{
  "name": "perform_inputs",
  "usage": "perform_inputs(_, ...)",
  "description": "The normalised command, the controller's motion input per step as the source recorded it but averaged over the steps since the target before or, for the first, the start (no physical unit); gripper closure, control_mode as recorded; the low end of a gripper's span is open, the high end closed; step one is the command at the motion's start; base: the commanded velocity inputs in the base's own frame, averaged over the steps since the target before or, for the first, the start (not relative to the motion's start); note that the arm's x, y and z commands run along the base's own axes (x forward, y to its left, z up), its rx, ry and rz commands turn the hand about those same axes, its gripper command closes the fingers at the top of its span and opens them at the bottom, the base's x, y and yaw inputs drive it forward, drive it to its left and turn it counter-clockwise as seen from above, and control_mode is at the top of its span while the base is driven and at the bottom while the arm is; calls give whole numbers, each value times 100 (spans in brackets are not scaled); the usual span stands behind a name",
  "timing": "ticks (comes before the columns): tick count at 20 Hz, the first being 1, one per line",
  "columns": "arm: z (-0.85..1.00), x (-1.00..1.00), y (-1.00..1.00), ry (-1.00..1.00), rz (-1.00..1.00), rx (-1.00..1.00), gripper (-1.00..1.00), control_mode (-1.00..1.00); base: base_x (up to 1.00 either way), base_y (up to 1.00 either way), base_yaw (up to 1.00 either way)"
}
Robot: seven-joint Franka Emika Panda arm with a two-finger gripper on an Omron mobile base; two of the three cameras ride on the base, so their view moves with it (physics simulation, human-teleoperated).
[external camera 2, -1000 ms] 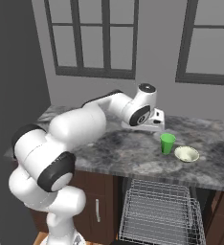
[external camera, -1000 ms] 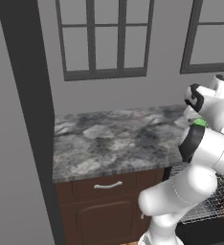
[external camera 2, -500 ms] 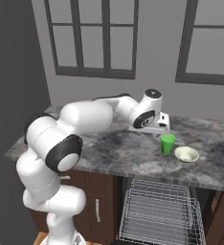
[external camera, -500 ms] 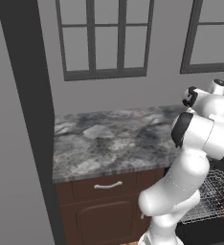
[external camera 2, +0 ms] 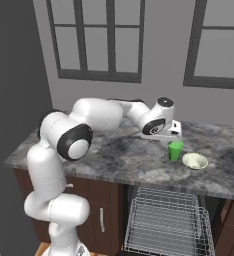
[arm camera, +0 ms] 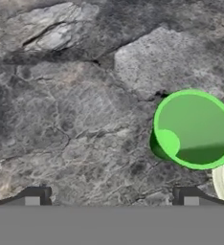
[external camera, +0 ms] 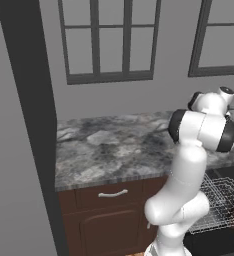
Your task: Pick up the cup and bowl from the counter, place them in the dishwasher, and close the dishwasher door.
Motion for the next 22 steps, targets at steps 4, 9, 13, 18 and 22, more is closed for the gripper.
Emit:
perform_inputs(4,-22,45,-23,0,0,0,-100,-100,0,0,0)
perform_inputs(9,-20,42,-24,0,0,0,-100,-100,0,0,0)
perform_inputs(13,-20,40,-24,0,0,0,-100,-100,0,0,0)
perform_inputs(18,-20,39,-23,0,0,0,-100,-100,0,0,0)
perform_inputs(22,-22,38,-22,0,0,0,-100,-100,0,0,0)
